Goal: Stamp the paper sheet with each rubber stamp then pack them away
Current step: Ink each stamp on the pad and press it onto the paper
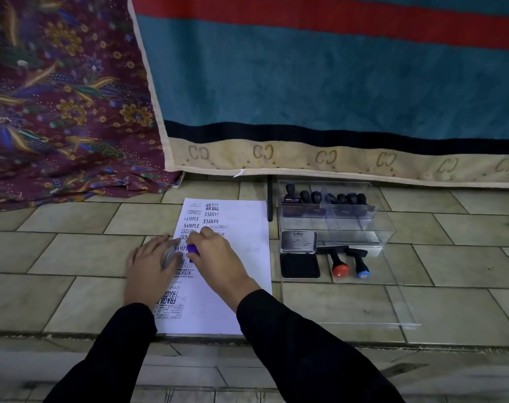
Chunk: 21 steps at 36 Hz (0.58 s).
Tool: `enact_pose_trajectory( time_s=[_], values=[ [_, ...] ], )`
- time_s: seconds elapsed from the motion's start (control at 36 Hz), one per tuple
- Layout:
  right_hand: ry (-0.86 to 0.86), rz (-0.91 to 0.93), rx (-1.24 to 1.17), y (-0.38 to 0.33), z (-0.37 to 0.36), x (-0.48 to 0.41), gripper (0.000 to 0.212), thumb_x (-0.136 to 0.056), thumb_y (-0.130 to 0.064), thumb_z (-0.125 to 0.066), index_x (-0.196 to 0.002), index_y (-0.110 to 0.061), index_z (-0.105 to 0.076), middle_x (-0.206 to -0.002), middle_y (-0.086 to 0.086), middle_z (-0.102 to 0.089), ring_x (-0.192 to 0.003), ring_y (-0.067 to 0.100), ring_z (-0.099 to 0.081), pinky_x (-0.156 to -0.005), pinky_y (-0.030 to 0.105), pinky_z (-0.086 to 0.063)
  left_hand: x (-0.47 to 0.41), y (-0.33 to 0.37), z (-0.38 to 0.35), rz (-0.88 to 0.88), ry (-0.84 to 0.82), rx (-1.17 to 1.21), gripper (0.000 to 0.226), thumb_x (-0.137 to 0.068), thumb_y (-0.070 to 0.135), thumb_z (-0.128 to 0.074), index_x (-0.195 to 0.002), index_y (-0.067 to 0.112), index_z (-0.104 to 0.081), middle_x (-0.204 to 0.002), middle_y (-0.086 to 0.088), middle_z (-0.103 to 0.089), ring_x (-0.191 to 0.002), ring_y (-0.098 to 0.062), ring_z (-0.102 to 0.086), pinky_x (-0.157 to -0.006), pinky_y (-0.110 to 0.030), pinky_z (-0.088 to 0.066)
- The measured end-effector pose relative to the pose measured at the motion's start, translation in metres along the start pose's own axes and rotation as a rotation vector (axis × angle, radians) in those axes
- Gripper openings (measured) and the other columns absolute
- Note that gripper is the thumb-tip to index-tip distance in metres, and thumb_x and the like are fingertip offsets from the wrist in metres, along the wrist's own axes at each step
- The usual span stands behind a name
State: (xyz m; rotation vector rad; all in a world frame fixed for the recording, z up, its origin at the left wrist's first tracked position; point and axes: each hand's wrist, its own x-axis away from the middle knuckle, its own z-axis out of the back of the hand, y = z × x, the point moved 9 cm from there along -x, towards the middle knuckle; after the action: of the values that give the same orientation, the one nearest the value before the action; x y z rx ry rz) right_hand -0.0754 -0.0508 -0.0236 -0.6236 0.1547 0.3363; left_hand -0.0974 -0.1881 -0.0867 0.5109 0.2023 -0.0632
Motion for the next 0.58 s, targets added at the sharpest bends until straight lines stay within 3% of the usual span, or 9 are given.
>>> enact_pose_trajectory(
  time_s=[0.19,0.39,0.5,0.58],
  values=[
    [0.02,-0.048,-0.044,0.003,0.002,-0.004,0.018,-0.091,-0.006,-0.056,-0.108,-0.003,-0.058,-0.106,0.014,-0.053,-0.092,0.034,-0.057,-0.075,0.041,-0.049,-0.001,0.0,-0.001,-0.016,0.003,-0.013,0.046,-0.085,0.046,-0.047,-0.123,0.028,-0.064,-0.14,0.003,-0.054,-0.128,-0.022,-0.047,-0.112,-0.045,-0.022],
    [0.032,-0.058,-0.136,0.01,0.002,0.003,0.028,-0.091,-0.008,-0.057,-0.118,-0.008,-0.056,-0.114,0.011,-0.053,-0.099,0.03,-0.057,-0.084,0.041,-0.049,-0.003,-0.004,-0.003,-0.012,0.031,-0.015,0.031,-0.091,0.029,-0.065,-0.122,0.03,-0.064,-0.139,0.005,-0.055,-0.128,-0.02,-0.046,-0.112,-0.043,-0.022],
    [0.242,-0.143,-0.337,0.033,0.038,0.023,0.044,-0.093,-0.014,-0.058,-0.135,-0.019,-0.046,-0.12,0.002,-0.05,-0.104,0.012,-0.054,-0.097,0.027,-0.045,-0.003,-0.004,-0.002,-0.038,0.033,-0.012,0.03,-0.091,0.029,-0.064,-0.121,0.033,-0.064,-0.138,0.006,-0.055,-0.129,-0.018,-0.046,-0.112,-0.042,-0.021],
    [0.484,-0.121,-0.279,0.045,0.09,0.045,0.033,-0.089,-0.014,-0.064,-0.122,-0.016,-0.059,-0.108,-0.002,-0.057,-0.096,0.01,-0.055,-0.089,0.023,-0.046,-0.002,-0.004,0.0,-0.045,0.043,0.008,0.032,-0.089,0.038,-0.056,-0.12,0.033,-0.064,-0.137,0.007,-0.056,-0.129,-0.018,-0.046,-0.112,-0.042,-0.021]
  ],
)
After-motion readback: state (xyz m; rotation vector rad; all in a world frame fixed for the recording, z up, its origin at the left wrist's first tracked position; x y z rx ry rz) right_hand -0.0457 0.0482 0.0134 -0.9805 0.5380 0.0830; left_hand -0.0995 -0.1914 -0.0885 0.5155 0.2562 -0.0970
